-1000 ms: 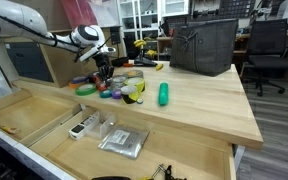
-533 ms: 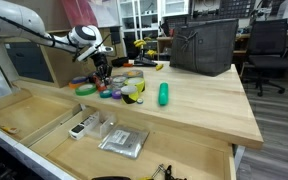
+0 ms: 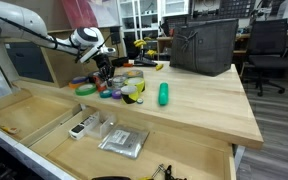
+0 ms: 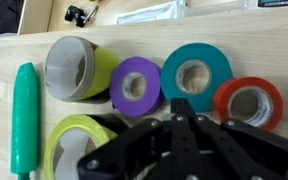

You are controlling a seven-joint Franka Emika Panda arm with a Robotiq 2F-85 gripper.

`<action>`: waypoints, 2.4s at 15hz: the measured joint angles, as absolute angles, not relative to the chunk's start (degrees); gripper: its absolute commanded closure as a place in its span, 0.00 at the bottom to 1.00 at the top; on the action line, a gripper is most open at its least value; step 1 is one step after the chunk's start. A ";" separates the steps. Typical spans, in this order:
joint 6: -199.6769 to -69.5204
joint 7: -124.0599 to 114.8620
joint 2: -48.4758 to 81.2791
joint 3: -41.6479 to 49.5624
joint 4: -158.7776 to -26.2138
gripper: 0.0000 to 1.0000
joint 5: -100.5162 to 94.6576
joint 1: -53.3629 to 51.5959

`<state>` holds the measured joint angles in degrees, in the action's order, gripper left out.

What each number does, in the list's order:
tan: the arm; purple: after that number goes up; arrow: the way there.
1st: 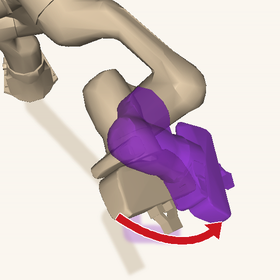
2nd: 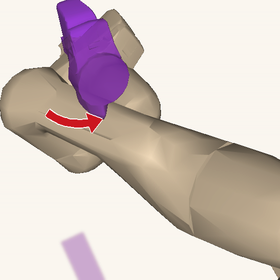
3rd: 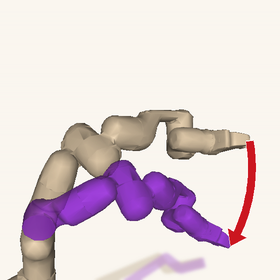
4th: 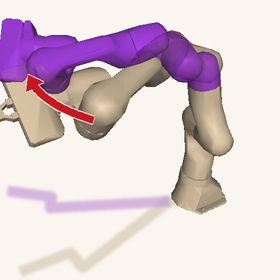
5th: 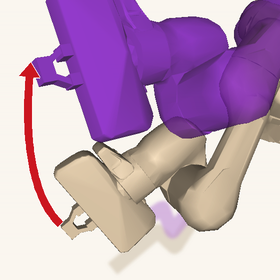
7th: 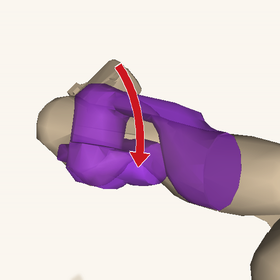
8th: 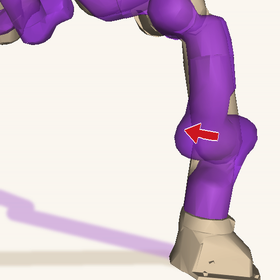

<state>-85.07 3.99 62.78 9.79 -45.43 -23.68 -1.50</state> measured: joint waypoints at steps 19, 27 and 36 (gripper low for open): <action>-87.90 5.22 62.67 9.24 -44.90 1.00 -25.00 -4.22; -89.67 7.88 62.13 7.47 -45.06 1.00 -24.34 -1.39; -99.78 7.91 55.73 6.25 -56.71 0.67 -24.40 -1.21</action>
